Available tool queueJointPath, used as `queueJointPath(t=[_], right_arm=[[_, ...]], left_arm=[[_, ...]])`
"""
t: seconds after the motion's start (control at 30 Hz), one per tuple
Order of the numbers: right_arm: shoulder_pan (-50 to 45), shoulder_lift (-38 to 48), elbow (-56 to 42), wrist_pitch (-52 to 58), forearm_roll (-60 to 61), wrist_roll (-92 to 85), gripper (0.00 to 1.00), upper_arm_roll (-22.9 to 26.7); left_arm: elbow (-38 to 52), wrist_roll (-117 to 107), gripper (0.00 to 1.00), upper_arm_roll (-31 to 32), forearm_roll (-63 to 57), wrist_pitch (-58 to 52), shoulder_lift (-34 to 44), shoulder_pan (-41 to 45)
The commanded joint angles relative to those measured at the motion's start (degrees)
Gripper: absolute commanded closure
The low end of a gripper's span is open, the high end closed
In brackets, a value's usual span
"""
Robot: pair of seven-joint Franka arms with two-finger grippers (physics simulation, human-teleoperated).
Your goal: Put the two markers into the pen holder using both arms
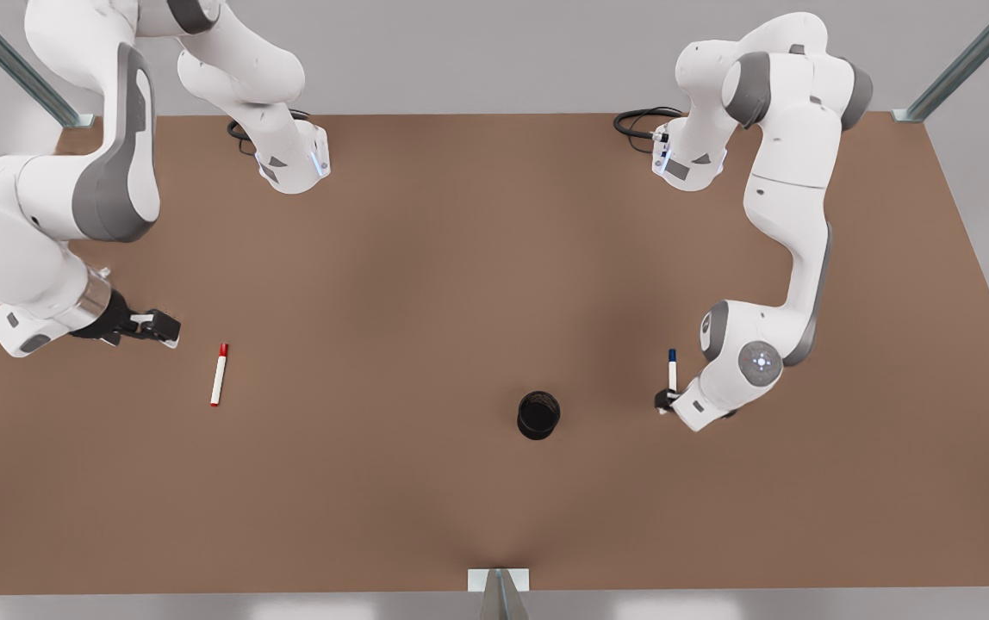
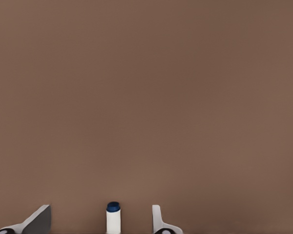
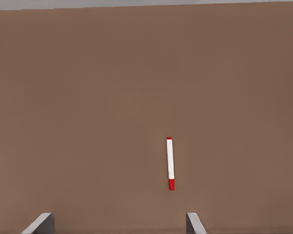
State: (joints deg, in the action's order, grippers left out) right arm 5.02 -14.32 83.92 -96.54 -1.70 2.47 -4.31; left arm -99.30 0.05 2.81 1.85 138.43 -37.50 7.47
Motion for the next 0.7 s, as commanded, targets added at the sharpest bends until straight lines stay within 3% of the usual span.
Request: queueJointPath(t=[0.0,0.07,0.17,0.27,0.37,0.43,0.47,0.67], right_arm=[[1.57,-3.52,0.1,-4.97,0.03,-0.98,0.0,0.01],[3.86,-10.64,0.27,-13.14,0.11,-3.44,0.0,-0.35],[3.95,-13.28,11.26,-27.29,1.34,-4.76,0.0,-0.78],[0.52,-17.5,12.23,-25.54,-0.59,8.51,0.0,-1.22],[1.92,-21.27,12.4,-29.05,-0.5,8.34,0.0,-1.14],[2.8,-21.28,13.19,-28.96,-0.5,8.16,0.0,-1.14],[3.41,-21.28,13.55,-29.05,-0.5,7.9,0.01,-1.14],[6.85,-22.95,15.3,-31.43,-2.52,4.56,0.07,-1.14]], left_arm=[[-1.42,-0.84,0.0,0.0,-0.09,4.3,0.32,-0.08],[-3.71,-0.75,0.0,0.0,-0.09,6.59,0.58,-0.08],[-3.89,-0.66,0.05,0.0,-0.09,6.76,0.23,0.44],[-3.8,-0.58,0.05,-0.08,-0.36,6.85,-0.65,0.44],[-3.8,-0.58,0.06,-0.08,-0.36,7.29,-1.26,0.44],[-3.8,-0.58,0.27,-0.08,-0.36,7.29,-1.26,0.44],[-3.8,-0.58,0.3,-0.08,-0.36,7.29,-1.26,0.44],[-3.8,-0.58,0.37,-0.08,-0.36,7.29,-1.61,0.53]])
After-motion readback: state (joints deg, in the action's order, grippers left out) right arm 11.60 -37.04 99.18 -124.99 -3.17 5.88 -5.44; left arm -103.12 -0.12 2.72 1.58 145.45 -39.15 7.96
